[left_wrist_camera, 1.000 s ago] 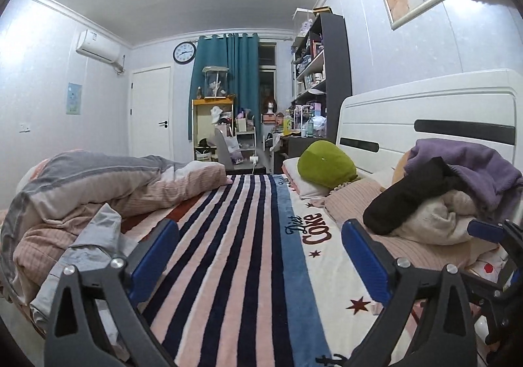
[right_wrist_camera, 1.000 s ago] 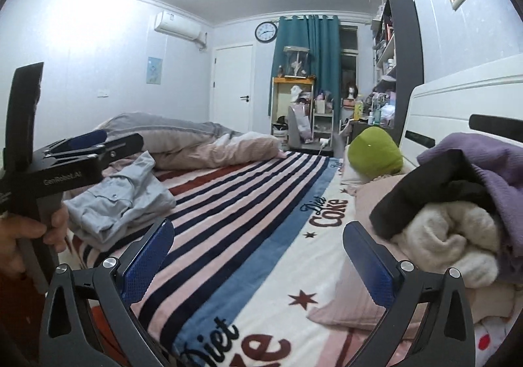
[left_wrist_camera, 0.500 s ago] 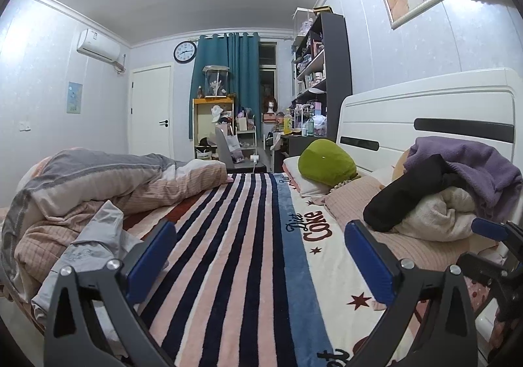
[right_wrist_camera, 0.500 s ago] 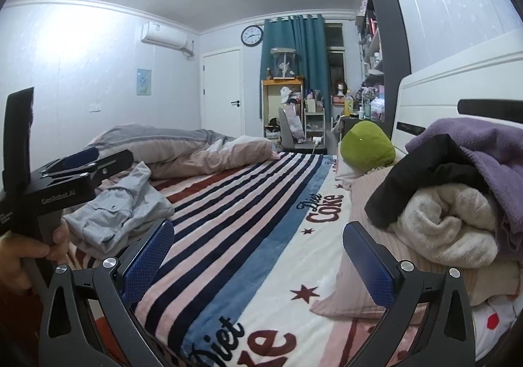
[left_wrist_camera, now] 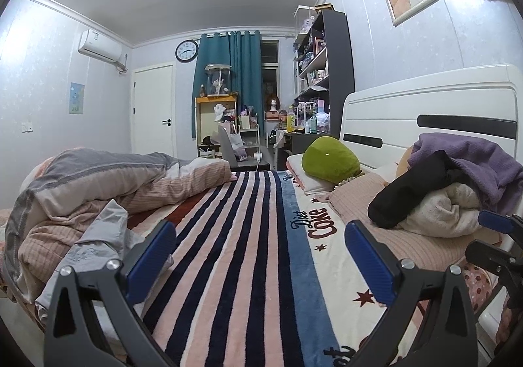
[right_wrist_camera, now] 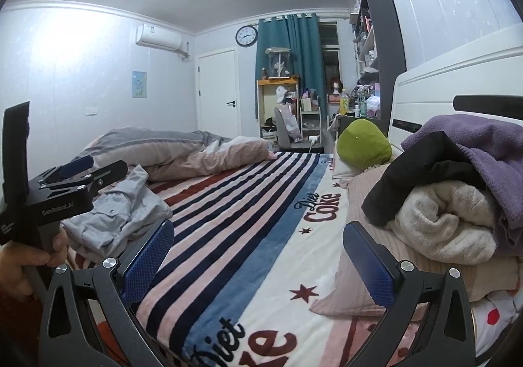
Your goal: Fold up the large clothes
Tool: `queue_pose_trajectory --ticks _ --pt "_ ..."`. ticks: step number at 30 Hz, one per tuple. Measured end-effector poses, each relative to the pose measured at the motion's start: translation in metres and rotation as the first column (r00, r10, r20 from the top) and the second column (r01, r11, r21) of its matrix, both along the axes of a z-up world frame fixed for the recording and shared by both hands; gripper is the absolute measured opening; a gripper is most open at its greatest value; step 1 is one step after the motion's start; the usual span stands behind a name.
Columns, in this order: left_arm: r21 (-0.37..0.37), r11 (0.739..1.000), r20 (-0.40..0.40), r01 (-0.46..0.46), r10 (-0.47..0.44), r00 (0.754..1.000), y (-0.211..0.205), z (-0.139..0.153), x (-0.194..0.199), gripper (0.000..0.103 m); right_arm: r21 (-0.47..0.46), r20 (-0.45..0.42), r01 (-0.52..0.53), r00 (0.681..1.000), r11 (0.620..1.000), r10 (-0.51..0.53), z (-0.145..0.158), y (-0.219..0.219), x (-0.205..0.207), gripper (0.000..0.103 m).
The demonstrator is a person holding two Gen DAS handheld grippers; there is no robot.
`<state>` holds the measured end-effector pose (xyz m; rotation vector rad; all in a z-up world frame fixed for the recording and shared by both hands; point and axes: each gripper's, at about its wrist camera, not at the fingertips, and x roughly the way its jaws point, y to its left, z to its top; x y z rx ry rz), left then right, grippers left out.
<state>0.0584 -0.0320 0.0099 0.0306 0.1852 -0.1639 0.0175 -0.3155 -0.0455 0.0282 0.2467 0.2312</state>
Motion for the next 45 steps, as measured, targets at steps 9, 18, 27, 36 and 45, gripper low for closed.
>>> queue_pose_trajectory --ticks 9,18,27,36,45 --pt "-0.006 1.0 0.0 -0.001 0.001 1.0 0.002 0.0 -0.001 0.102 0.001 0.0 0.0 1.0 1.0 0.0 -0.001 0.002 -0.001 0.103" --pt "-0.007 1.0 -0.011 -0.001 0.001 1.0 0.003 -0.002 0.0 0.102 0.005 -0.009 -0.003 1.0 1.0 0.003 -0.003 0.007 -0.004 0.103" --pt "0.001 1.0 -0.013 0.005 -0.005 1.0 0.003 -0.004 0.0 0.102 0.021 -0.019 0.011 1.0 1.0 -0.011 -0.004 0.007 -0.007 0.103" --pt "0.008 1.0 -0.01 0.0 0.0 1.0 0.004 -0.006 0.0 0.102 0.02 -0.019 0.019 1.0 1.0 -0.018 -0.004 0.007 -0.009 0.103" --pt "0.011 1.0 -0.011 0.006 -0.006 1.0 0.004 -0.006 0.0 0.102 0.022 -0.019 0.018 1.0 1.0 -0.017 -0.003 0.008 -0.01 0.103"
